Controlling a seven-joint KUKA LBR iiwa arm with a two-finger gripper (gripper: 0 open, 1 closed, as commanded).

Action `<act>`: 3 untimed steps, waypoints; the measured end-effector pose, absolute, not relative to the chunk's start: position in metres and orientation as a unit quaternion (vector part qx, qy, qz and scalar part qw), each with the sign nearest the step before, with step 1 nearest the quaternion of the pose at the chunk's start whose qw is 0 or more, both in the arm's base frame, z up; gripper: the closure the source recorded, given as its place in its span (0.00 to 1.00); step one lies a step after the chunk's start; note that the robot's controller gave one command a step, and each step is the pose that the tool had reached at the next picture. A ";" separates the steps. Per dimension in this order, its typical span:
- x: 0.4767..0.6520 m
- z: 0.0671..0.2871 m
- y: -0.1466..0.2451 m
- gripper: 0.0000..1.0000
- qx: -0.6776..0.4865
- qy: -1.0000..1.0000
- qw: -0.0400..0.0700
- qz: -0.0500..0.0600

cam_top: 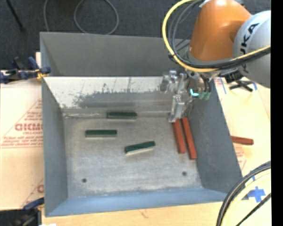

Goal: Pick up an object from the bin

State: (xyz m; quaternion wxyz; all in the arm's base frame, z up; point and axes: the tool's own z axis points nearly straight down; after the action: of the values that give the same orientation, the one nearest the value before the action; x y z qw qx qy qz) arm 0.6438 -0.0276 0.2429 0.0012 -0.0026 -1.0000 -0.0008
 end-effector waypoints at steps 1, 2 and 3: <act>0.606 0.068 -0.040 0.00 0.082 -0.997 0.002 0.001; 0.592 0.070 -0.009 0.00 0.120 -0.993 -0.001 0.001; 0.593 0.071 -0.009 1.00 0.120 -0.993 -0.002 0.001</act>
Offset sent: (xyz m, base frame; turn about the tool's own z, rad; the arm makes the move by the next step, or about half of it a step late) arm -0.0357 -0.0105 -0.1713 -0.1723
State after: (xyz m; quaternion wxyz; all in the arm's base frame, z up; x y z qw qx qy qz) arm 0.5929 -0.0094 0.0712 -0.0019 0.1196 -0.9928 0.0010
